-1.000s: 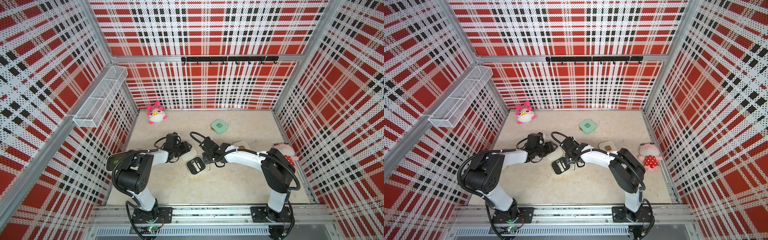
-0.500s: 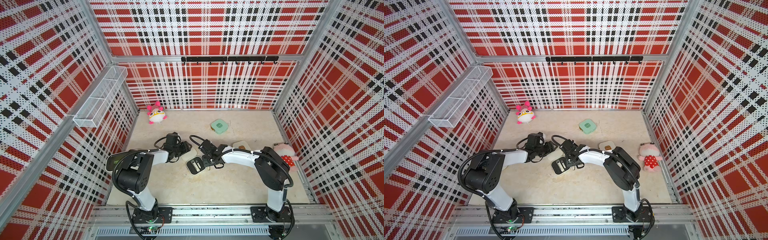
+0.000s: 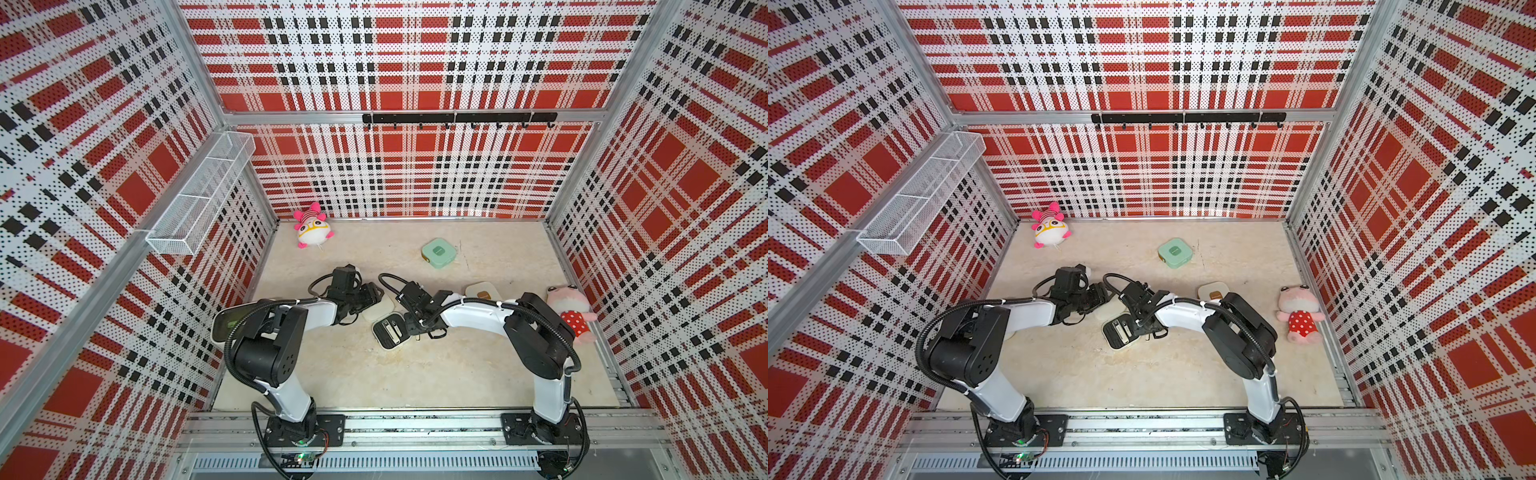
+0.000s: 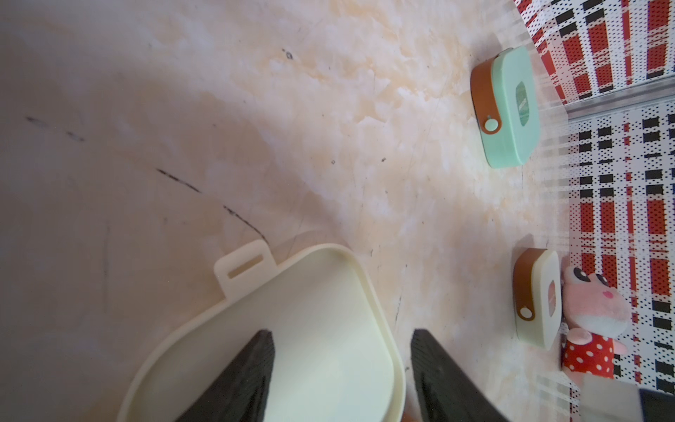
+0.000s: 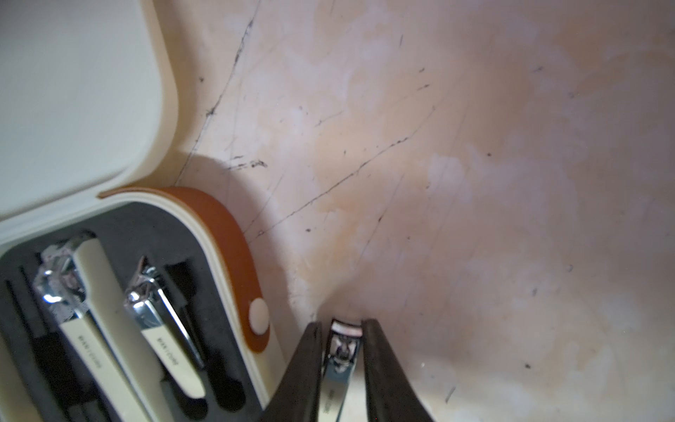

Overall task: Organize nail clipper sets
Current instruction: Pick up the nail clipper from the center of the board, then place the nail clipper in the storage box.

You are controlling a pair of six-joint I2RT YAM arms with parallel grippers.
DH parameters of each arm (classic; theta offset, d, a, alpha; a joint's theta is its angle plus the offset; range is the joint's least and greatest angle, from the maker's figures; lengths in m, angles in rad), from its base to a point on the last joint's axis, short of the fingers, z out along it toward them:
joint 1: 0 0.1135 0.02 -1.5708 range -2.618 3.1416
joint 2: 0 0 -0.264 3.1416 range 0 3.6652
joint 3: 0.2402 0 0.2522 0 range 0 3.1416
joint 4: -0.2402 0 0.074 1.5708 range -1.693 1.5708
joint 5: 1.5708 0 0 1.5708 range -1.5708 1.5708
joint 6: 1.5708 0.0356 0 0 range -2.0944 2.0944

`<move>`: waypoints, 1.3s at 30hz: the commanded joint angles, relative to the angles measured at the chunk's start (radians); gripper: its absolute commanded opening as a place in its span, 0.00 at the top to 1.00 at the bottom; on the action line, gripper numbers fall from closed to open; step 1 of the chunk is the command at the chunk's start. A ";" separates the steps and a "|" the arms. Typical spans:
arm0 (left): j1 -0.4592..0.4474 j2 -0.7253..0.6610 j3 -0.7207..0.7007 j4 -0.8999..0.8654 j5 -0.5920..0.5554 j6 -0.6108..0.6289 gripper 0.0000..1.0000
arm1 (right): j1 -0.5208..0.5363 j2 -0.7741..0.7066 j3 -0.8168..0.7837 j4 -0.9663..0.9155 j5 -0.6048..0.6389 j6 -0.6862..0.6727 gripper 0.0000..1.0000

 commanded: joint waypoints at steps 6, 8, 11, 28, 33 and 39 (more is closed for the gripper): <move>-0.005 0.026 -0.003 -0.008 0.000 0.012 0.35 | 0.006 0.003 -0.007 -0.012 0.024 -0.005 0.84; -0.005 0.024 -0.003 -0.008 0.000 0.012 0.35 | 0.004 -0.004 0.000 -0.016 0.031 -0.012 0.85; -0.004 0.021 -0.003 -0.007 0.001 0.012 0.35 | 0.004 -0.022 0.013 -0.024 0.039 -0.028 0.86; 0.016 0.009 -0.029 -0.006 0.000 0.016 0.35 | 0.042 -0.059 0.049 0.195 0.009 -0.280 0.89; 0.016 0.006 -0.036 -0.007 0.000 0.018 0.35 | 0.043 -0.027 0.052 0.248 -0.009 -0.315 0.89; 0.016 0.000 -0.040 -0.009 0.002 0.019 0.35 | 0.043 0.003 0.036 0.290 -0.024 -0.335 0.89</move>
